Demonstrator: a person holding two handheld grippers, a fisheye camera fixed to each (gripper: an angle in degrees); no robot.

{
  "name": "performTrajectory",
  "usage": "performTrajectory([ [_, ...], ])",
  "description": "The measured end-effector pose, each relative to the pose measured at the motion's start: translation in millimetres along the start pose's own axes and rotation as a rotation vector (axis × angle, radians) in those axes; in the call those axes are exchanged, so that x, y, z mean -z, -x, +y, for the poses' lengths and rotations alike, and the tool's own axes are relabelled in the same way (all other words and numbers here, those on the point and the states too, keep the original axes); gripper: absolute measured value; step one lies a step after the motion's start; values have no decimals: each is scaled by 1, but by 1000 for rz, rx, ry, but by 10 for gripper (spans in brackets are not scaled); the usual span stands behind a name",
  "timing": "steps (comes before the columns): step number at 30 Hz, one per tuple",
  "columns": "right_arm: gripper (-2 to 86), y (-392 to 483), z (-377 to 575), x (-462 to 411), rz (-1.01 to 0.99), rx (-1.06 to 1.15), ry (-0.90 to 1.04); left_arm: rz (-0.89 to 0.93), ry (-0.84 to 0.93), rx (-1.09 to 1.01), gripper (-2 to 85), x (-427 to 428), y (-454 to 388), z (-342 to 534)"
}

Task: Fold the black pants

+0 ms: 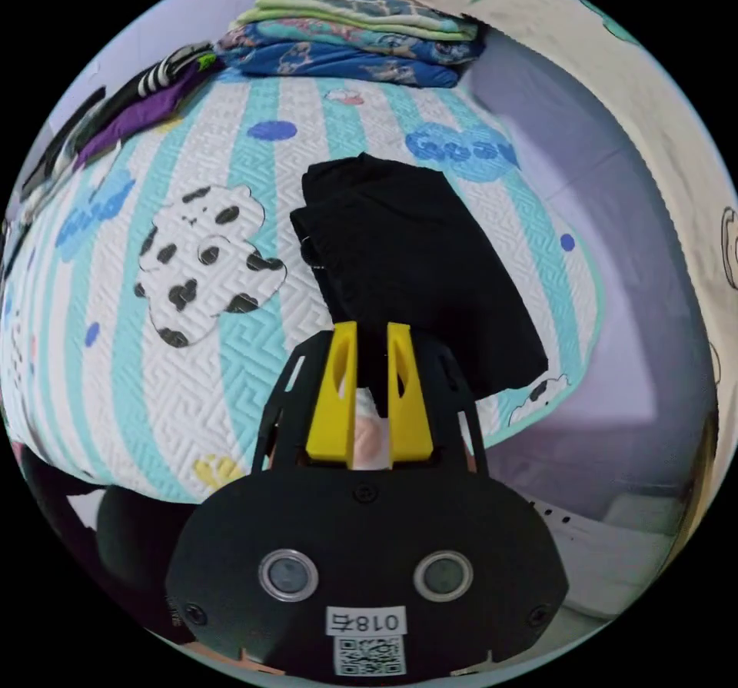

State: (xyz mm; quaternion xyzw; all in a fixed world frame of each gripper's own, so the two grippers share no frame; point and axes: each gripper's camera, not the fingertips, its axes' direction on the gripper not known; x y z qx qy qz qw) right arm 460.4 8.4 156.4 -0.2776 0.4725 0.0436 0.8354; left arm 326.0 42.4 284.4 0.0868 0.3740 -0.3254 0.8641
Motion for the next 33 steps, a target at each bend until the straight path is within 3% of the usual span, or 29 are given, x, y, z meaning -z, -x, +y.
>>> performTrajectory([
  [4, 23, -27, 4, 12, -93, -57, -11, 37, -76, 25, 87, 33, 3, 4],
  [8, 13, -55, 28, 45, -549, -85, -201, 107, -143, 51, 86, 63, 10, 12],
  [14, 9, 19, 62, 122, -1162, 226, -419, 227, -260, 51, 117, 99, 11, 7],
  [18, 10, 115, 101, 151, -1472, 450, -400, 291, -308, -23, 163, 123, -1, -9],
  [22, 10, 191, 137, 141, -1585, 474, -271, 322, -307, -128, 198, 156, 0, 7],
  [26, 13, 253, 172, 114, -1651, 431, -63, 157, -238, -173, 196, 187, 23, 62],
  [30, 19, 283, 200, 104, -1642, 473, 37, 115, -233, -64, 174, 212, 62, 100],
  [33, 30, 291, 212, 103, -1637, 520, 77, 204, -270, 1, 147, 231, 96, 125],
])
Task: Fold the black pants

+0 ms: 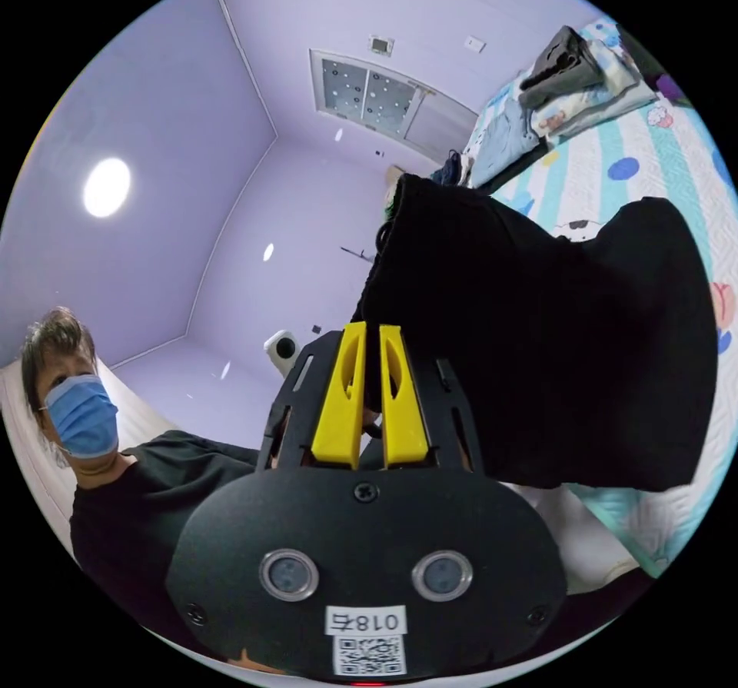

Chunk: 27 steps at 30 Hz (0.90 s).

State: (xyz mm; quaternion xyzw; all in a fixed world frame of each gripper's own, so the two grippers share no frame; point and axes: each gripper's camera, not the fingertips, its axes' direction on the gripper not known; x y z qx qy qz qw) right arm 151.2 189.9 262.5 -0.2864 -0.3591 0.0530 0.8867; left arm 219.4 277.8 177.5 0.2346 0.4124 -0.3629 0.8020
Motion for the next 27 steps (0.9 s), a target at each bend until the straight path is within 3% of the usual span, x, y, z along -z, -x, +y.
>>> performTrajectory([
  [3, 53, 3, 13, -4, -36, 30, 5, 187, -90, 154, 99, 25, 47, 21],
  [5, 66, 4, 25, -1, -68, 62, -42, 358, -253, 355, 58, 40, 94, 50],
  [7, 76, 12, 41, 5, -41, 125, -96, 399, -340, 482, 46, 47, 120, 74],
  [10, 102, 41, 74, -6, 214, 291, -107, 359, -342, 574, 42, 58, 142, 95],
  [12, 123, 63, 92, -38, 396, 408, -34, 346, -329, 587, 41, 64, 149, 100],
  [15, 135, 79, 106, -84, 498, 522, 46, 379, -359, 584, 41, 75, 157, 103],
  [27, 111, 106, 143, -177, 725, 709, 177, 447, -316, 480, 45, 127, 159, 86],
])
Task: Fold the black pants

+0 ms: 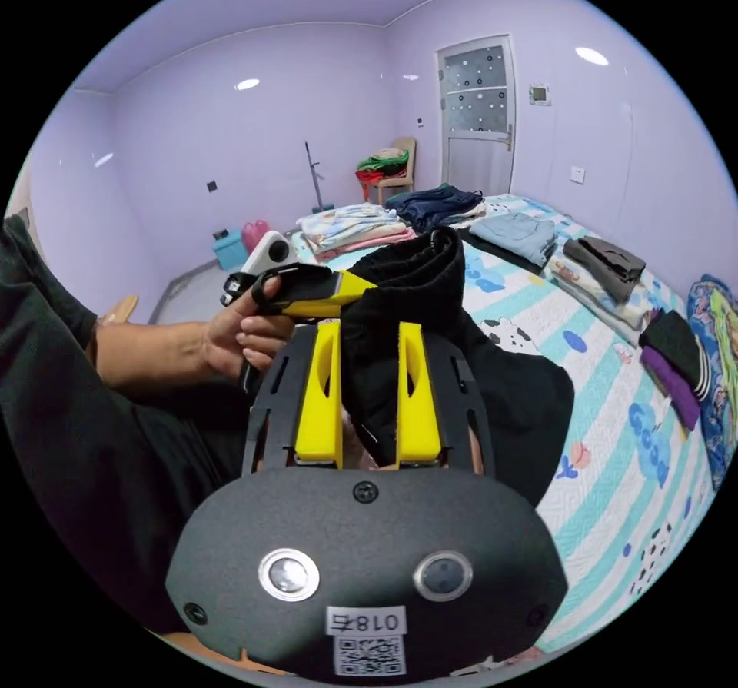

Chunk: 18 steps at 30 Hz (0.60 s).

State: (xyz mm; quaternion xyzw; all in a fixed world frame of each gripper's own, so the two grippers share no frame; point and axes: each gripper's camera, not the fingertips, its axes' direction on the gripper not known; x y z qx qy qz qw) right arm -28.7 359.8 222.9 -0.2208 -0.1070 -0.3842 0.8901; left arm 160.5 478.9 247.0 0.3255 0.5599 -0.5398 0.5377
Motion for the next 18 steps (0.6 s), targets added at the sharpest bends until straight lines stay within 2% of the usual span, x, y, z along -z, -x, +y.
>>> performTrajectory([
  [5, 90, 12, -3, 0, -4, -26, 9, -4, 30, -29, 46, 4, -19, -9],
  [12, 36, -30, 26, 36, -301, -283, -271, 126, 23, -93, 37, 22, -46, -20],
  [16, 28, -42, 37, 57, -291, -372, -364, 63, 21, -223, 28, 38, -84, -29],
  [18, 24, -44, 33, 85, -181, -366, -397, -24, 39, -304, 25, 49, -109, -43],
])
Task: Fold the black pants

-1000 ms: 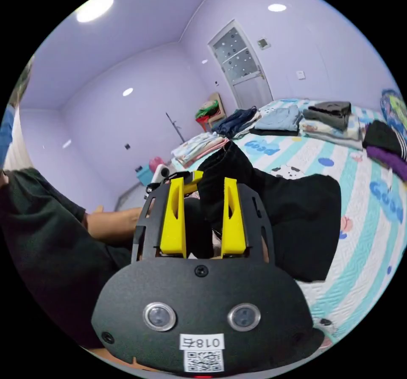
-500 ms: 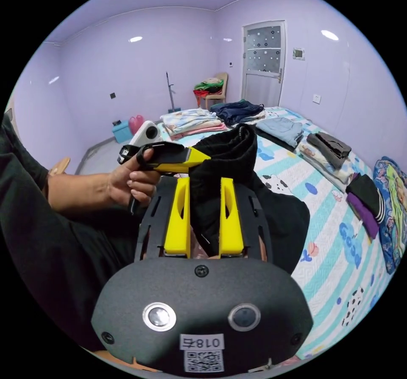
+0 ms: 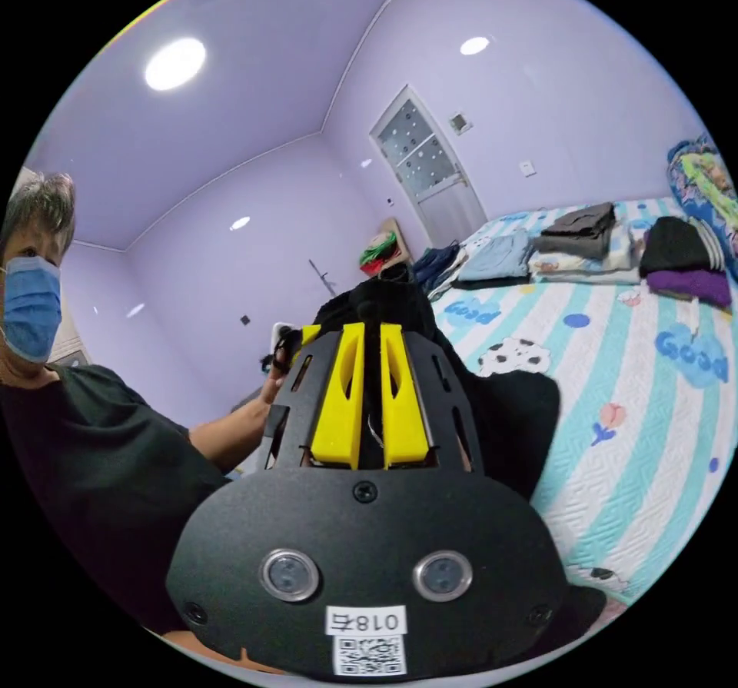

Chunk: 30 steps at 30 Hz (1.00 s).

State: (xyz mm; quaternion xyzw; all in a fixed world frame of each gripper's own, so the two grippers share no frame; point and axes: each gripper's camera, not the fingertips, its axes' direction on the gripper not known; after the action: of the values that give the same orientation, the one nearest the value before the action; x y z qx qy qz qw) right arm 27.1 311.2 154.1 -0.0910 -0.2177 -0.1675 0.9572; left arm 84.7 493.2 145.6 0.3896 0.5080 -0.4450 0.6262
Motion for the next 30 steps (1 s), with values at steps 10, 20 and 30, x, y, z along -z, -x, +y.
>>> performTrajectory([
  [10, 21, 93, -79, 86, 323, 319, -237, -450, 76, -600, 32, 33, -195, -128],
  [20, 22, 147, -87, 105, 369, 447, -158, -569, 150, -793, 34, 44, -274, -100],
  [30, 34, -20, -199, 14, 450, 202, 28, -470, 291, -445, 37, -34, -64, -176],
])
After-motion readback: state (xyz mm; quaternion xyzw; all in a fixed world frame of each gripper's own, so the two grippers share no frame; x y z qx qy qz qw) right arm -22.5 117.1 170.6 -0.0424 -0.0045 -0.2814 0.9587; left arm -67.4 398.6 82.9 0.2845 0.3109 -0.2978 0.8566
